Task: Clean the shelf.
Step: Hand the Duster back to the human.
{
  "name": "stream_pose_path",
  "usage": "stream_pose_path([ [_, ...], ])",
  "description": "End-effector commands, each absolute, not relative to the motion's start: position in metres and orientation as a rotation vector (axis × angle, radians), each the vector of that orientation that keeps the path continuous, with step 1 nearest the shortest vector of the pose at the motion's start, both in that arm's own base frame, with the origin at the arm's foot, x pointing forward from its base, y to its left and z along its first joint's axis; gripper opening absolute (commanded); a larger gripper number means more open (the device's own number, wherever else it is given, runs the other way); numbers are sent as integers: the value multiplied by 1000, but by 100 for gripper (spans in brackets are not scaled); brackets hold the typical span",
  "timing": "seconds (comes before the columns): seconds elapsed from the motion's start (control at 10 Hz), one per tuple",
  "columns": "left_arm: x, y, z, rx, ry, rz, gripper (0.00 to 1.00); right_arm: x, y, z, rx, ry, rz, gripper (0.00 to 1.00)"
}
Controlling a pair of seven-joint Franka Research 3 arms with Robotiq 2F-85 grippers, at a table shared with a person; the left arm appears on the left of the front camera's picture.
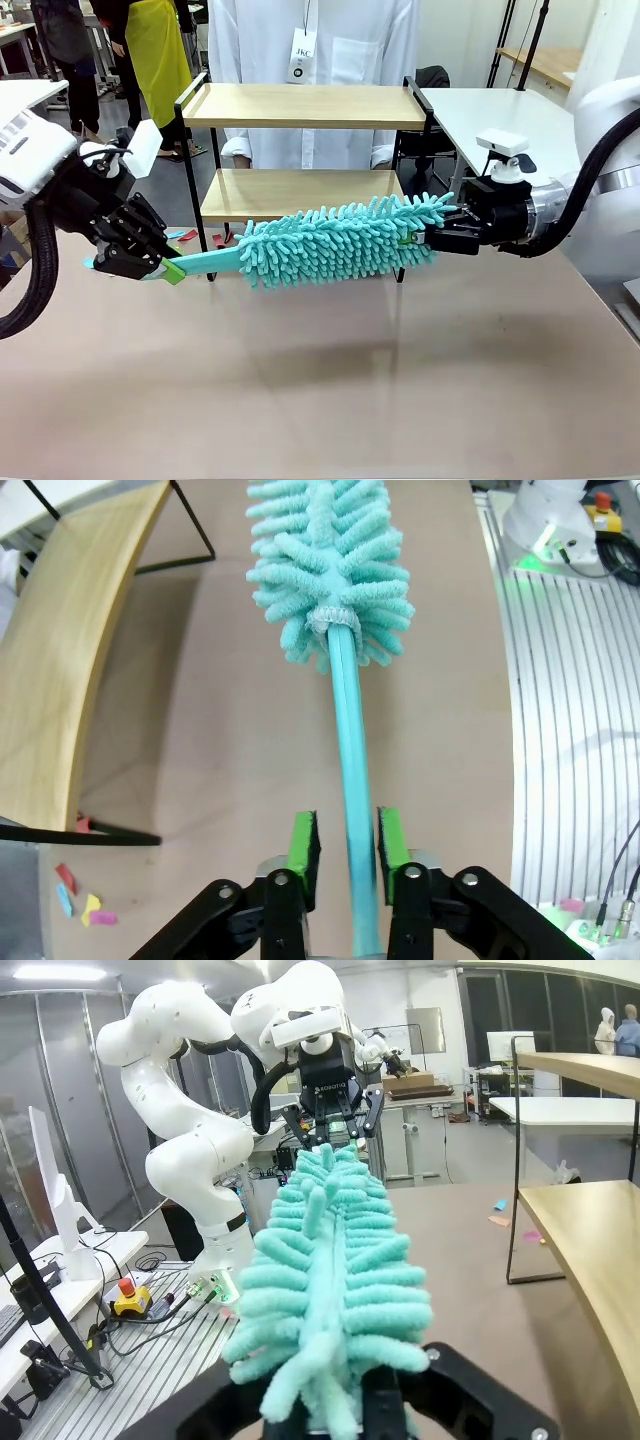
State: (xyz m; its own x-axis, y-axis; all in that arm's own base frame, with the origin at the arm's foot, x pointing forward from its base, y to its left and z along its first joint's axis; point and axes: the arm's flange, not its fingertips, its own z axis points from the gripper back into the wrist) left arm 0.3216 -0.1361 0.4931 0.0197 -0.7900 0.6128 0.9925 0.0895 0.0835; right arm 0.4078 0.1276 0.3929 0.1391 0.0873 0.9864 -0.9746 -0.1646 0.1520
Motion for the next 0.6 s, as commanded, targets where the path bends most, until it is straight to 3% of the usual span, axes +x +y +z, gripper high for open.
stream_pose_path([
  [0.0,316,-130,505,-492,-625,-1446,100,408,128,395,1345,-960,1260,0],
  [0.2,314,-111,517,-607,-679,-1416,96,408,128,395,1345,-960,1260,0],
  [0.5,314,-46,531,-708,-835,-1314,100,408,128,395,1345,-960,1260,0],
])
